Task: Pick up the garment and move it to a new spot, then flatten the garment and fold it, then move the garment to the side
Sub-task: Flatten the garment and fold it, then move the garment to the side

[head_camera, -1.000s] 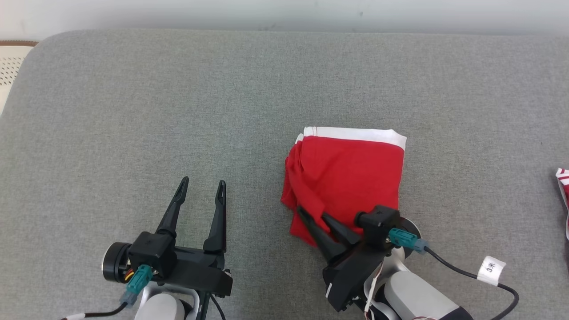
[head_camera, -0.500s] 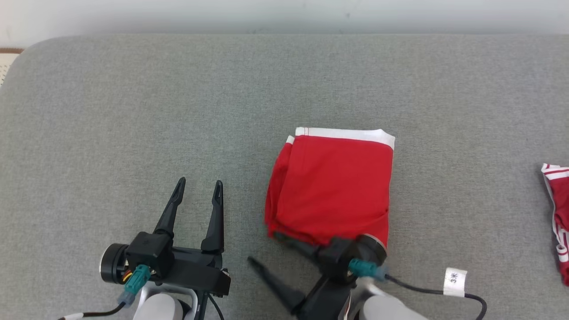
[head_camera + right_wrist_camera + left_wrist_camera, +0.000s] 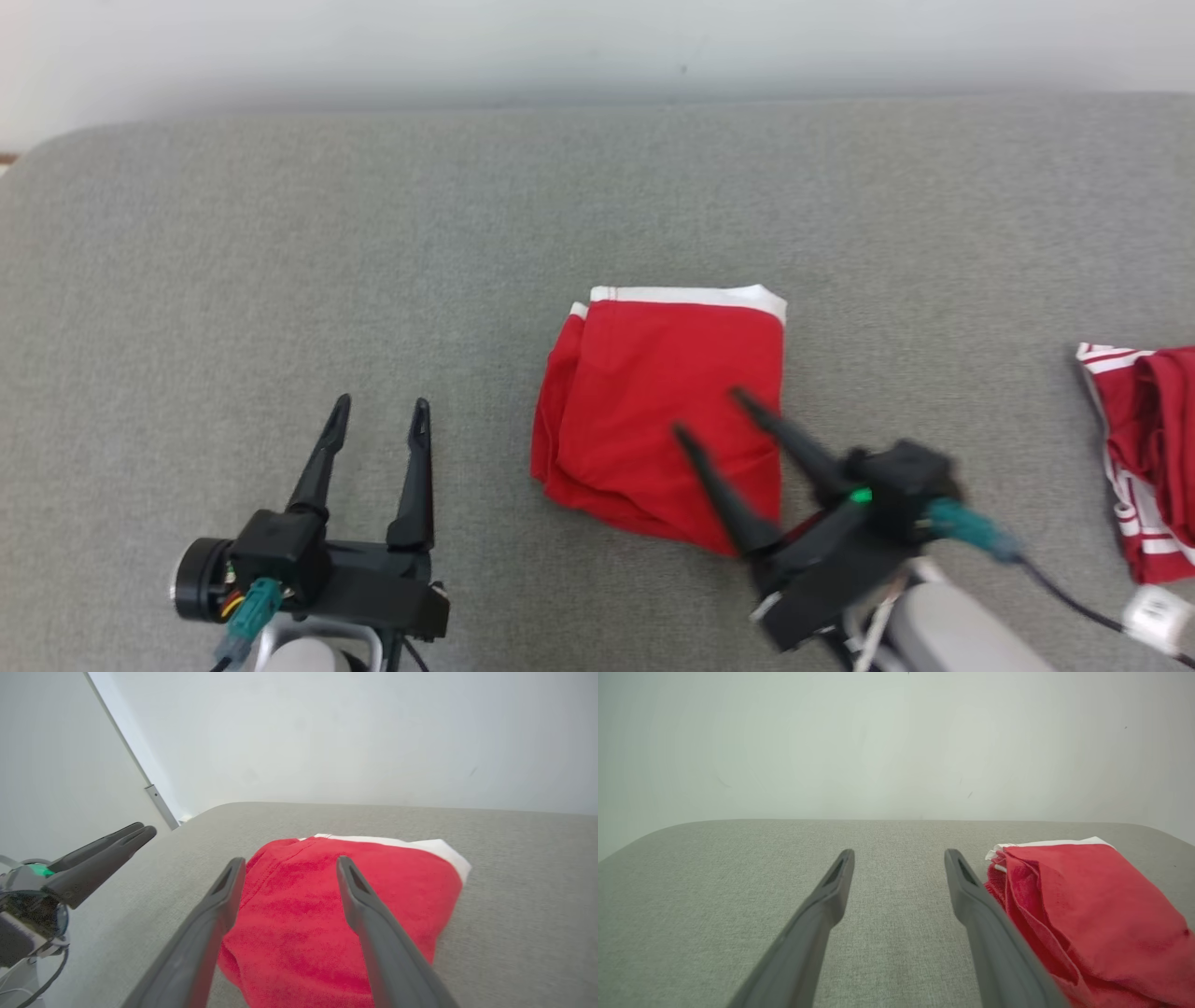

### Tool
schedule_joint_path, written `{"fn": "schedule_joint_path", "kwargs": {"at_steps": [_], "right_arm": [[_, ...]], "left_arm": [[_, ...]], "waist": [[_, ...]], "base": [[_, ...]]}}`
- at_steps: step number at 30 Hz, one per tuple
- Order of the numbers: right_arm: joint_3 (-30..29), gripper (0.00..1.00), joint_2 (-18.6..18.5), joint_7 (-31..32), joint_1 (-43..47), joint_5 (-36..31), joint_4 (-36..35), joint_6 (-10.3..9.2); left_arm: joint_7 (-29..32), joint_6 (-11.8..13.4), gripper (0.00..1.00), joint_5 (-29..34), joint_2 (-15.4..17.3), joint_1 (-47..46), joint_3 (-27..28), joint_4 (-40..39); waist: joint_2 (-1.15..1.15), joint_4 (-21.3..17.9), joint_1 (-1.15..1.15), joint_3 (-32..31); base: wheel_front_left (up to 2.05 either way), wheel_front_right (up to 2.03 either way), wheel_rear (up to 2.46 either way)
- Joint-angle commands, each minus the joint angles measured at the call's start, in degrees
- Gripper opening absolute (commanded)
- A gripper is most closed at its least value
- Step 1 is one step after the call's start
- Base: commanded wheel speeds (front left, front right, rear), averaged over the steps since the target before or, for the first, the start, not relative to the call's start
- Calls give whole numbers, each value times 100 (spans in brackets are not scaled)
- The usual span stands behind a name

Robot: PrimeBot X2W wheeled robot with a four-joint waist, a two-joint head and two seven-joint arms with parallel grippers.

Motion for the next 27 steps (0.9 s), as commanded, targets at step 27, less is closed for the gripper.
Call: {"fn": "schedule_joint_path", "kwargs": {"at_steps": [27], "right_arm": [[-3207,100,342,756,2073,-1372,-1213,0]], "left_arm": [[397,276,100,162,447,810,17,-669]], "waist": [[0,-351,0,-700]], "base": [[0,0,0]]}}
